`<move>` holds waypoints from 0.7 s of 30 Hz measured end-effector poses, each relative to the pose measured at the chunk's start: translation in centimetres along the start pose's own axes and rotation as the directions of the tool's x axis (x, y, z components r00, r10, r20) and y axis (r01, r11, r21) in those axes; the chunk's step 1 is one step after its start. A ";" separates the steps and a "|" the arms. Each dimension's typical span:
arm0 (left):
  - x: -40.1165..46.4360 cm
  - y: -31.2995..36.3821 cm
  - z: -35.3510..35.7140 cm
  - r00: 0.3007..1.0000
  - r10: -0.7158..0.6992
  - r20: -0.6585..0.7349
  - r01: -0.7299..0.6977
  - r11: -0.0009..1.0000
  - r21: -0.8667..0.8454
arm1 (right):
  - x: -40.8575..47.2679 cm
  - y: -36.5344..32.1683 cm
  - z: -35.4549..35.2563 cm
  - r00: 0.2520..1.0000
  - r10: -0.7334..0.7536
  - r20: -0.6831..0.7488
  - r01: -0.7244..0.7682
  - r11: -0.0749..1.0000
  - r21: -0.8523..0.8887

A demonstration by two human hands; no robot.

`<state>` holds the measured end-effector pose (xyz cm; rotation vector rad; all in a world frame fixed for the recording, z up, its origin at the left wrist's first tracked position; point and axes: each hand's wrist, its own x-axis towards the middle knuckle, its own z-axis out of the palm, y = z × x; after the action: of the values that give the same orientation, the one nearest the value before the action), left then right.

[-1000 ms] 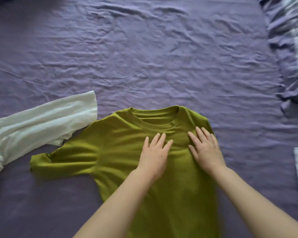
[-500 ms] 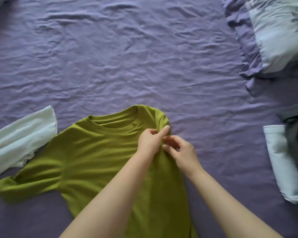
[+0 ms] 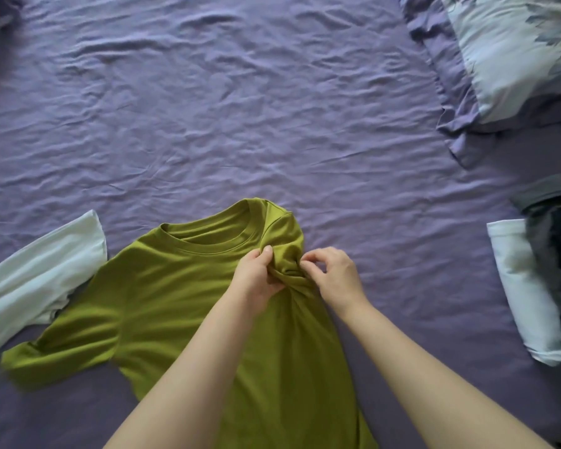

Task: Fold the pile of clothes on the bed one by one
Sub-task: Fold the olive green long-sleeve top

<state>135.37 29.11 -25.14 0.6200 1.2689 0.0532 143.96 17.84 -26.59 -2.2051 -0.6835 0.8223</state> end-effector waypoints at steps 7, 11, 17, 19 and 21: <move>-0.5 -0.1 -1.0 0.994 0.061 0.093 -0.062 0.998 0.012 | 0.9 -0.5 0.2 0.969 0.079 0.233 -0.090 0.995 0.036; -0.9 -0.3 -1.6 0.992 0.124 0.031 -0.128 0.980 0.150 | 1.3 -1.0 -0.4 0.993 0.063 0.101 -0.077 0.987 0.141; -1.4 -0.4 -1.3 0.684 0.724 0.091 -0.493 0.367 0.789 | 3.6 -2.8 -3.4 0.993 0.106 0.047 -0.115 0.955 0.272; -1.8 -0.3 0.0 0.650 0.732 0.204 -0.592 0.320 0.740 | 4.1 -3.5 -4.1 0.996 0.081 0.022 -0.084 0.958 0.276; -1.9 -0.3 1.7 0.680 0.693 0.238 -0.599 0.340 0.725 | 4.3 -4.1 -4.7 1.000 0.029 -0.005 -0.027 0.972 0.234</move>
<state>136.18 27.49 -23.37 1.9169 1.0248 0.2317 149.25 21.36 -22.38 -2.0082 -0.5234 0.8614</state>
